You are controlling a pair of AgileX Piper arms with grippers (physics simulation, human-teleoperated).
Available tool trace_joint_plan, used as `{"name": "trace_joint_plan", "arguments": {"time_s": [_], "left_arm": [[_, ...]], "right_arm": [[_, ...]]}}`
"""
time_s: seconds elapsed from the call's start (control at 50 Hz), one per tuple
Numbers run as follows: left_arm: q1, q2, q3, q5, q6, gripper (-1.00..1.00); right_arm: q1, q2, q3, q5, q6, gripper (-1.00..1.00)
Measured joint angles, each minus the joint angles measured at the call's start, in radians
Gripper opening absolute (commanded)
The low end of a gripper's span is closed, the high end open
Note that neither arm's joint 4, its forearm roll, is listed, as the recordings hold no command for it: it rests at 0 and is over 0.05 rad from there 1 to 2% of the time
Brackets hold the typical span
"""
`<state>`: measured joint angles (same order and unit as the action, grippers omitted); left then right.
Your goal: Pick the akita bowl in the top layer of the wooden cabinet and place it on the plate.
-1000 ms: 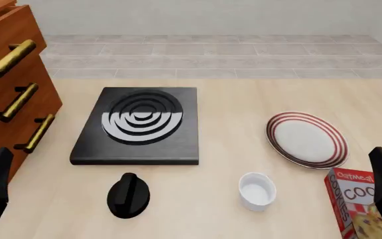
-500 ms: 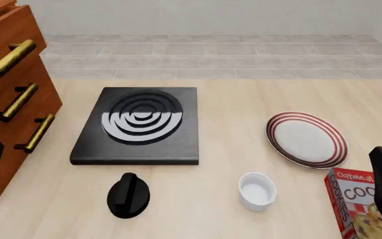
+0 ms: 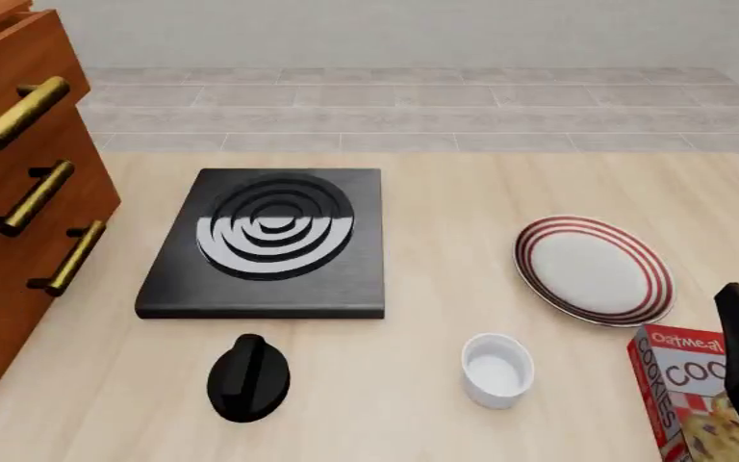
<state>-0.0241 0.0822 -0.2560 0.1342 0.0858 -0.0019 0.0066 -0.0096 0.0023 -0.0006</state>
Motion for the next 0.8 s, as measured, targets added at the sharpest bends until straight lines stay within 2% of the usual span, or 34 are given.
{"name": "trace_joint_plan", "arguments": {"time_s": [0.42,0.8], "left_arm": [[-0.013,0.120,-0.233,0.057,0.034,1.00],[-0.019,0.198,-0.393,0.105,0.066,1.00]], "right_arm": [[-0.002,0.001,-0.001,-0.002,-0.001,1.00],[-0.003,-0.002,-0.001,0.001,-0.001,1.00]]}}
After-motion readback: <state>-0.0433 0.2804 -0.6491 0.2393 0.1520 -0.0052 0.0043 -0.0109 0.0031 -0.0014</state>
